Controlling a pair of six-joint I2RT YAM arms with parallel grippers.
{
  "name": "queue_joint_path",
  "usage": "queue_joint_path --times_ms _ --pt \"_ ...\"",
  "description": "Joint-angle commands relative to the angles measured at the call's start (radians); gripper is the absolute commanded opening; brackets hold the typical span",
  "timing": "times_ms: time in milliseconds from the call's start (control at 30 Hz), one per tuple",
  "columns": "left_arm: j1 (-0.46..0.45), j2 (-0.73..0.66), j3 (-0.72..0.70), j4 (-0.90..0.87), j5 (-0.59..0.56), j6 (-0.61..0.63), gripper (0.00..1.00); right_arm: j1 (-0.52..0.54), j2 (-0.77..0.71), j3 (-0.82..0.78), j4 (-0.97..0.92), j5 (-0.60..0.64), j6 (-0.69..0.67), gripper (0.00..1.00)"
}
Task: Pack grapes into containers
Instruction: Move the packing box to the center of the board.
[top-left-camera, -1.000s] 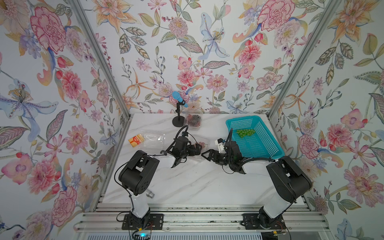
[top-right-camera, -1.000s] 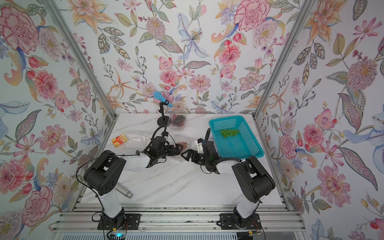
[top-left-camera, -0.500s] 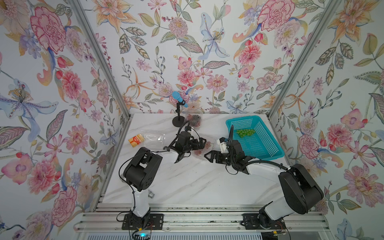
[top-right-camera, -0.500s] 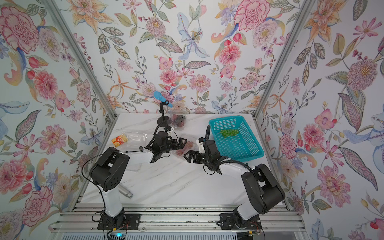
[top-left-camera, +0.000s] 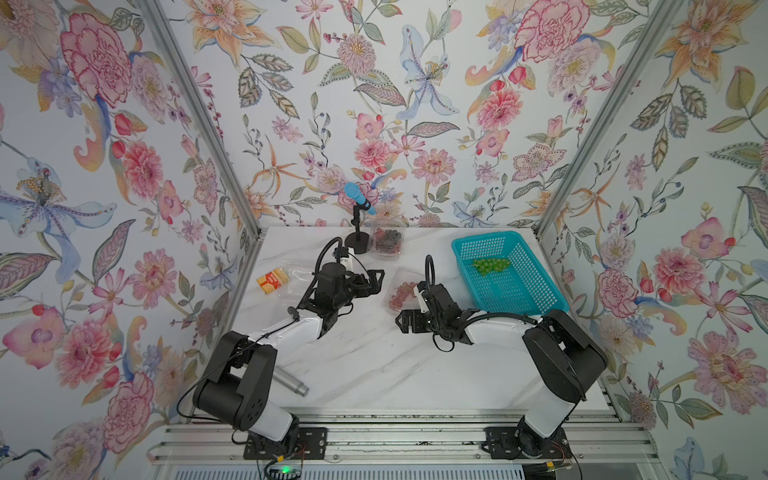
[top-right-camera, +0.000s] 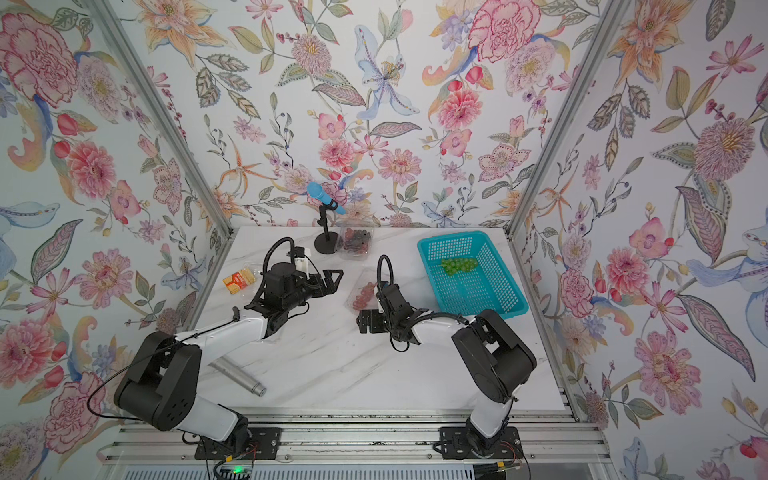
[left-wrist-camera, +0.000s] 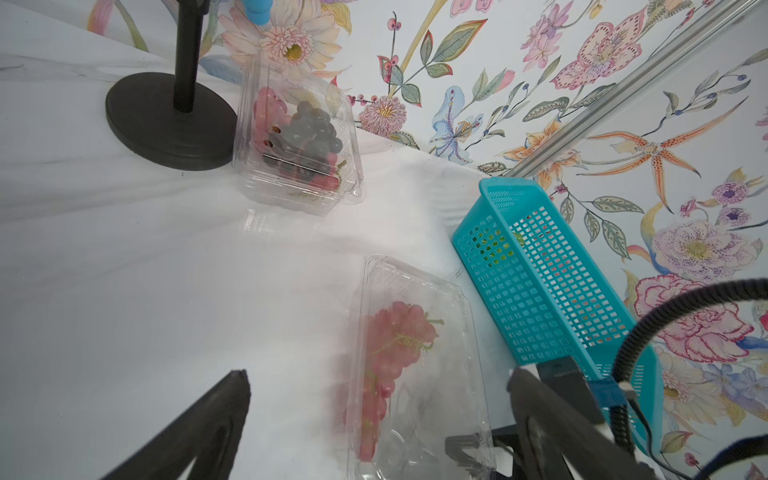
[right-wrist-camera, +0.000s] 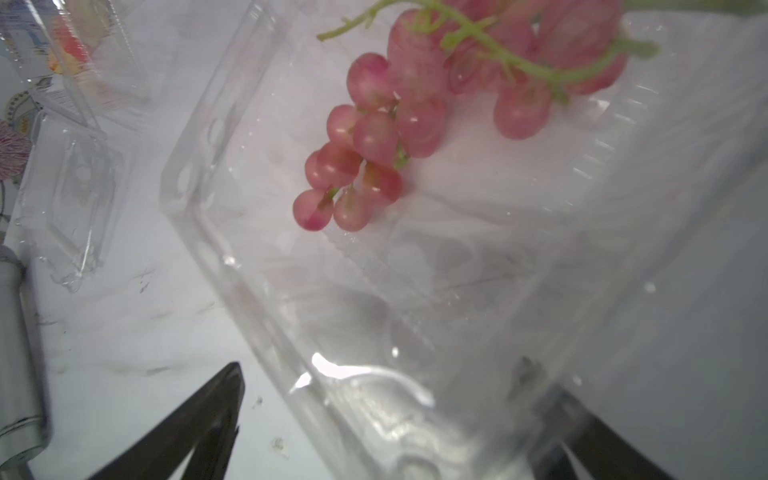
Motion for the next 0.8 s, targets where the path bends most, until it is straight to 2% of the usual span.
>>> queue_joint_path --times_ms 0,233,467,767 --pt "0.015 -0.042 -0.036 -0.01 0.009 0.013 1.0 0.001 0.057 0.073 -0.039 0.092 0.032 1.0" --pt "0.042 -0.101 -0.088 -0.019 0.015 0.012 1.0 -0.098 0.149 0.166 -0.049 0.071 0.033 1.0" --pt "0.071 -0.139 -0.147 -0.014 0.024 0.01 1.0 -0.198 0.235 0.26 -0.065 -0.019 -0.089 1.0" --pt "0.077 -0.167 -0.191 -0.014 0.025 0.004 1.0 -0.28 0.336 0.449 -0.18 -0.016 -0.194 1.0"
